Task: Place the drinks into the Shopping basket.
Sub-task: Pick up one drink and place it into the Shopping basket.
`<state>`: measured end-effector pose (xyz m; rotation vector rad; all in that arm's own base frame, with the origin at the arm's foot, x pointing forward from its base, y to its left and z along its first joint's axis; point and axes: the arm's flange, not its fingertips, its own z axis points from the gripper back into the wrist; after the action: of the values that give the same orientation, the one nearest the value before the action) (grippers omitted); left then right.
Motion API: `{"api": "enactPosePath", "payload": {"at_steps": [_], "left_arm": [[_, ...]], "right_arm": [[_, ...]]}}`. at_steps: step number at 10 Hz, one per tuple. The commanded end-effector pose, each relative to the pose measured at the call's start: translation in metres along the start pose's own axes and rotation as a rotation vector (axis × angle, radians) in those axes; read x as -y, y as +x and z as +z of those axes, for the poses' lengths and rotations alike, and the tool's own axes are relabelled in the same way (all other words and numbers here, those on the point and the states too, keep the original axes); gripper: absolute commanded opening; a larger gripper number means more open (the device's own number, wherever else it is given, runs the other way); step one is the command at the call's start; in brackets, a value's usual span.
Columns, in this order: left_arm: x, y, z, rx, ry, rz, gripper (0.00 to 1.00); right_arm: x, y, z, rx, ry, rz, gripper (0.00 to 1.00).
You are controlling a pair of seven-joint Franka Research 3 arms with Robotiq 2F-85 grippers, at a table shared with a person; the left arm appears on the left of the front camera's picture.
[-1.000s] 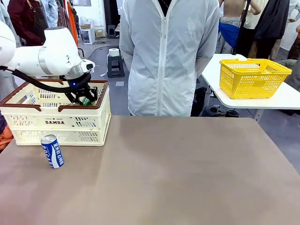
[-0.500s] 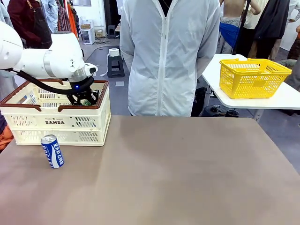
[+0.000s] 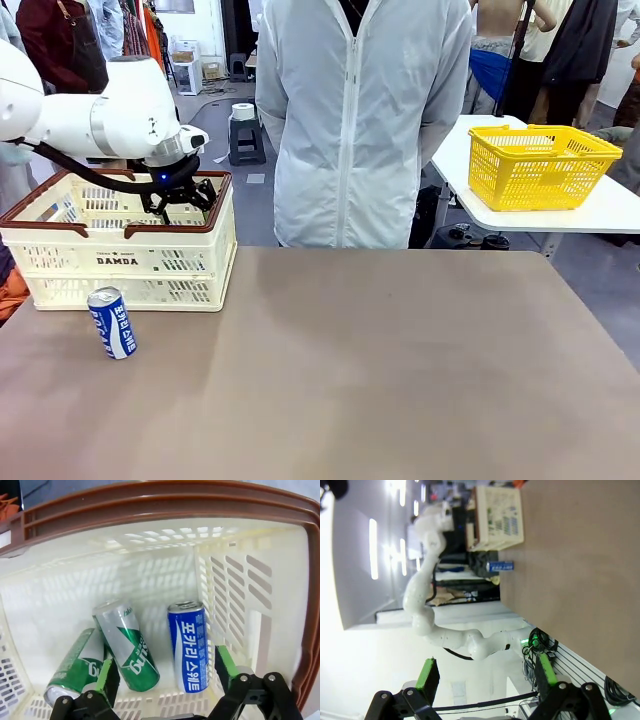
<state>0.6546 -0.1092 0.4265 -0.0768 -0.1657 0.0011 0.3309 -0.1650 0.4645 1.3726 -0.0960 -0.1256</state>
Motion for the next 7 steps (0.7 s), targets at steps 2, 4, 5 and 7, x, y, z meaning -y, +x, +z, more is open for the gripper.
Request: {"api": "enactPosePath", "payload": {"at_steps": [2,4,5,7], "left_arm": [[-0.002,-0.005,0.011,0.008,0.012,-0.003,1.0],[-0.007,-0.017,0.048,0.004,-0.049,-0.008,1.0],[-0.016,-0.031,0.085,-0.006,-0.108,0.003,1.0],[-0.035,-0.067,0.149,-0.032,-0.25,-0.049,1.0]], "right_arm": [[-0.005,0.0,0.002,-0.01,-0.005,-0.014,1.0],[-0.005,0.0,0.002,-0.01,-0.005,-0.014,1.0],[-0.005,0.0,0.002,-0.01,-0.005,-0.014,1.0],[-0.005,0.0,0.002,-0.01,-0.005,-0.014,1.0]]}}
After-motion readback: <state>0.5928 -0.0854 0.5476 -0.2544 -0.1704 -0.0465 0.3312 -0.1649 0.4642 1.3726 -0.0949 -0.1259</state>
